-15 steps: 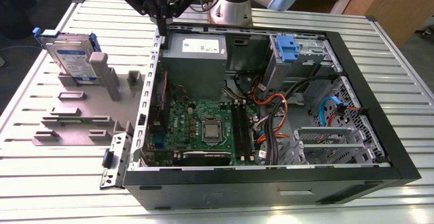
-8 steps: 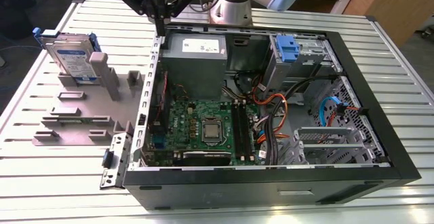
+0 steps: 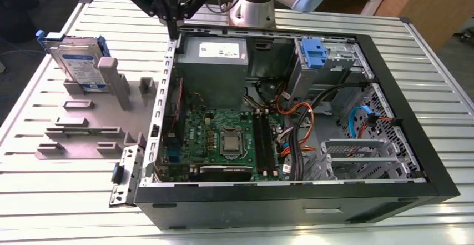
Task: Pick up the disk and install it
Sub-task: 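Reach for the disk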
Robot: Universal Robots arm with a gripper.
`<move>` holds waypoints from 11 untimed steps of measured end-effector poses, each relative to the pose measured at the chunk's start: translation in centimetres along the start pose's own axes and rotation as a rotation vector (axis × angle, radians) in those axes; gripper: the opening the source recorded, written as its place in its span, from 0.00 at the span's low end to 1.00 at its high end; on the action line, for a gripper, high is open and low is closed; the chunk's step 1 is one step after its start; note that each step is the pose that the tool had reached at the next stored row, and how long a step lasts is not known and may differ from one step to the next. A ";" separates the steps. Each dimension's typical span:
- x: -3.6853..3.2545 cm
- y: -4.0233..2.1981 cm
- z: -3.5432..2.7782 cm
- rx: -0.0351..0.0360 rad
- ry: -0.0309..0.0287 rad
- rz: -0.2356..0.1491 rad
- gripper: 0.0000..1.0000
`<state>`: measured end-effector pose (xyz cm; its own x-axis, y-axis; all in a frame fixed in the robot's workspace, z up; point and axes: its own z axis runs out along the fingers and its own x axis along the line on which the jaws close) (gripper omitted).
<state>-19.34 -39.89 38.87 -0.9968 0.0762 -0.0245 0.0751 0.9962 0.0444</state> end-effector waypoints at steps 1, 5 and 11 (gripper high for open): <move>0.05 0.00 0.00 0.0000 0.0000 0.000 0.11; 0.24 -0.02 0.00 0.0000 0.0000 0.000 0.11; 0.56 -0.04 0.01 0.0000 0.0000 0.000 0.11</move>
<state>-19.90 -39.89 38.85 -0.9968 0.0762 -0.0245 0.0751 0.9962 0.0444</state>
